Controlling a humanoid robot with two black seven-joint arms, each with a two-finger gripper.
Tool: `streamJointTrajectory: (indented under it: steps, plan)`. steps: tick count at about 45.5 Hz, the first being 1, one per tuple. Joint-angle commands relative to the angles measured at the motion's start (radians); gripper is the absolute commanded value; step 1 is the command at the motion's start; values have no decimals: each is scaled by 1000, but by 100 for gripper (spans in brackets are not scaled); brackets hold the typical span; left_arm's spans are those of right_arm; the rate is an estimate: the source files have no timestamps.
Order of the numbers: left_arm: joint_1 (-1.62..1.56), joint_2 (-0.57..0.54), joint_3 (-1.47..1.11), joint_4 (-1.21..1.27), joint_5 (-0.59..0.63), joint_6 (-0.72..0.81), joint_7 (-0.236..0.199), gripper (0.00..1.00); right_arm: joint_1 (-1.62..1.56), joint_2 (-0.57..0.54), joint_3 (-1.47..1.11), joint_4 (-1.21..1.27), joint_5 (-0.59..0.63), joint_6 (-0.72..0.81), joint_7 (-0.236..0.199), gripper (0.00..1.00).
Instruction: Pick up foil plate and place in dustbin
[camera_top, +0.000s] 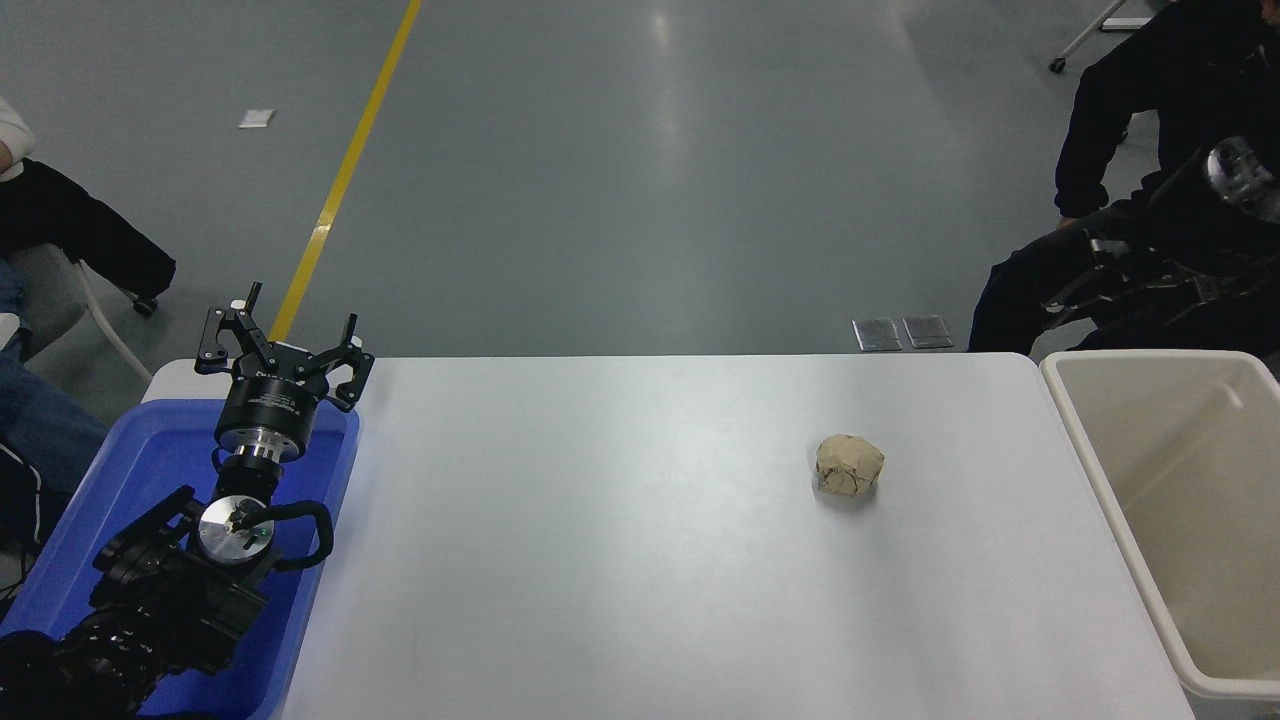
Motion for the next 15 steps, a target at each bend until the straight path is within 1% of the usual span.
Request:
streamJointTrajectory:
  steps: [1, 15]
  plan:
    - [0, 0, 0, 0, 0, 2, -1, 99, 5, 30, 84, 1, 2, 3, 0, 100]
    - [1, 0, 1, 0, 0, 3, 0, 99, -6, 79, 90, 2, 1, 3, 0, 100]
